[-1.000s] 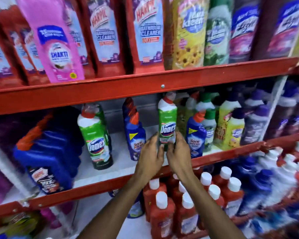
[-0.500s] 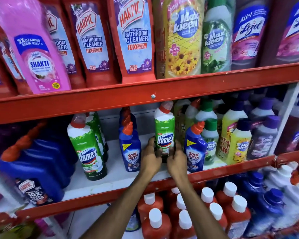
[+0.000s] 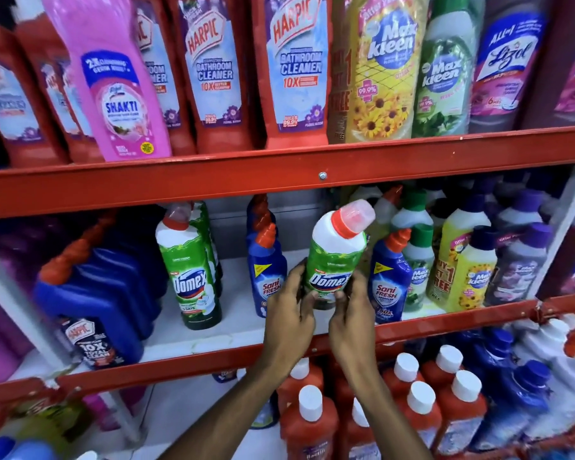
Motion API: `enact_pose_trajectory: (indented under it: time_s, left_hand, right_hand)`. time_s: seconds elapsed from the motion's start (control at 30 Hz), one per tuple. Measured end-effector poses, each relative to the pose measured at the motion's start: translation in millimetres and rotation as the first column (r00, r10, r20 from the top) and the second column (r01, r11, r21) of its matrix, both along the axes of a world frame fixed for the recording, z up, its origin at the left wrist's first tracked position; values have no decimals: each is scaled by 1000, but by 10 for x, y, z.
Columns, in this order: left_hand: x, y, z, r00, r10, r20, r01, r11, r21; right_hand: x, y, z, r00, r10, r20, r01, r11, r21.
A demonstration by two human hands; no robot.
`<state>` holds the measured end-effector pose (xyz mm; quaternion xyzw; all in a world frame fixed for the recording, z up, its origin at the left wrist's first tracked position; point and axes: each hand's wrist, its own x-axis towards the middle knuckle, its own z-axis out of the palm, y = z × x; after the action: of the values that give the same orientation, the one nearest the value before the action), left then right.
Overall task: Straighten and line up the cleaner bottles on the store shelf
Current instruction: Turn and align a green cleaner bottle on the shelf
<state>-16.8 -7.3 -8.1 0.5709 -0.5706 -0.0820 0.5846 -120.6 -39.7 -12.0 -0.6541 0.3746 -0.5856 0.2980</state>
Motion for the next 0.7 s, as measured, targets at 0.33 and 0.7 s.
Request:
enact_pose_trajectory:
  time_s: [0.33, 0.7]
  left_hand:
    - [696, 842, -61, 993, 97, -70, -102, 992, -77]
    - [1489, 1259, -188, 961, 278, 5, -278, 961, 18]
  right_hand:
    - [518, 751, 121, 984, 169, -59, -171, 985, -24]
    - [1389, 916, 70, 937, 287, -200, -277, 958, 78]
